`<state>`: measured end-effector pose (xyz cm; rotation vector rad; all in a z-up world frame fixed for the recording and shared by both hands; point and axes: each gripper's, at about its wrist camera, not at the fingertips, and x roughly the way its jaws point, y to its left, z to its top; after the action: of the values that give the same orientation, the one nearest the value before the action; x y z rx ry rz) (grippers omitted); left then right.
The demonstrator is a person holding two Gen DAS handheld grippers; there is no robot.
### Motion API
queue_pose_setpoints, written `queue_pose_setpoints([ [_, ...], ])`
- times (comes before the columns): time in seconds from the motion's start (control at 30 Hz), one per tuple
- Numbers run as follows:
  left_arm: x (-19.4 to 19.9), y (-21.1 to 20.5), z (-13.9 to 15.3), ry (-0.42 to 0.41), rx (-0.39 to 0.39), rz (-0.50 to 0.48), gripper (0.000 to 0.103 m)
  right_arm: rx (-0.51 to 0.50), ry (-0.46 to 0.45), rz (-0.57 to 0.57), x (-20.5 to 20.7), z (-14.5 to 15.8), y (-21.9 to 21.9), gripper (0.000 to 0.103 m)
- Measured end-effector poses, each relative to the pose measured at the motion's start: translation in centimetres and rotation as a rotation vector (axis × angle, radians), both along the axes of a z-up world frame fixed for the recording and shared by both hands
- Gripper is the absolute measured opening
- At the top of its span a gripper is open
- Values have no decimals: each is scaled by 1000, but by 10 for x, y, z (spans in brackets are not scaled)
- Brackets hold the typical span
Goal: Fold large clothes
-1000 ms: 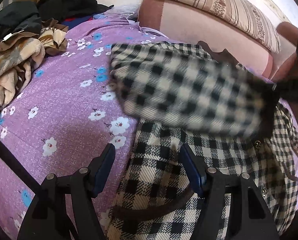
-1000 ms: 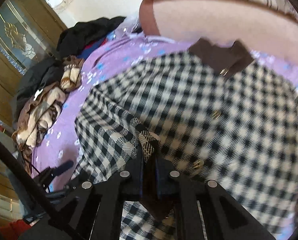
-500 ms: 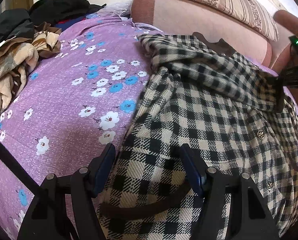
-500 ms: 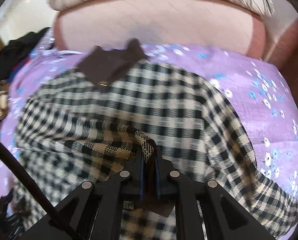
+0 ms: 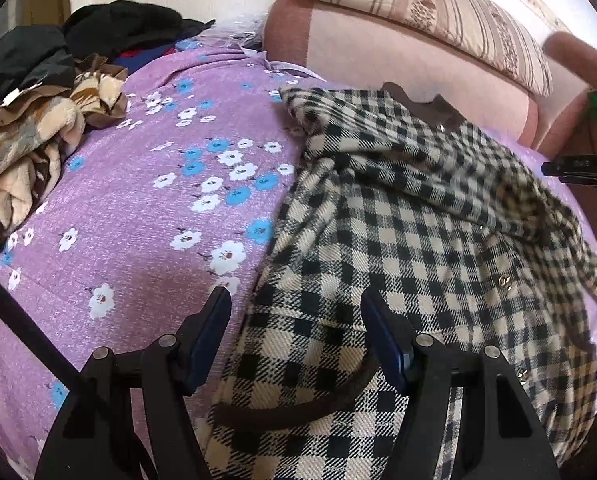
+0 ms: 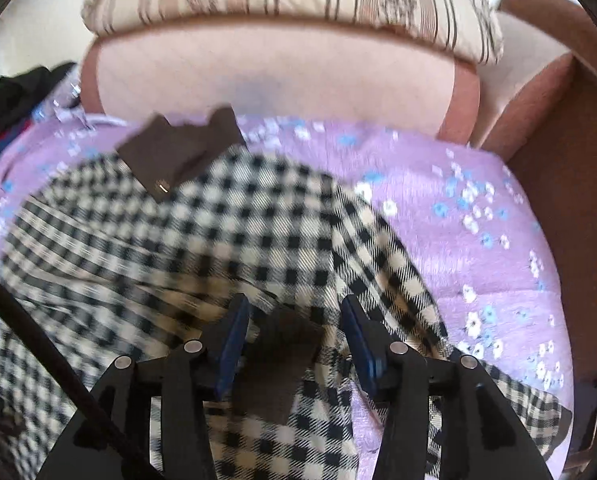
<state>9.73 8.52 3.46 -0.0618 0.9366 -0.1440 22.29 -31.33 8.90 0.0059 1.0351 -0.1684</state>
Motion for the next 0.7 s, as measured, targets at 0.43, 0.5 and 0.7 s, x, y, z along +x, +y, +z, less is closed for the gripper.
queue_pose_setpoints([
  [0.43,7,22,-5,51,-26,86,66,240,27,390,65,-2,198,70],
  [0.5,9,21,-6,55,-29,78,66,211,37,429,81,-9,224,70],
  [0.7,15,20,-11,86,-55,69,66,60,79,520,134,-41,289,71],
])
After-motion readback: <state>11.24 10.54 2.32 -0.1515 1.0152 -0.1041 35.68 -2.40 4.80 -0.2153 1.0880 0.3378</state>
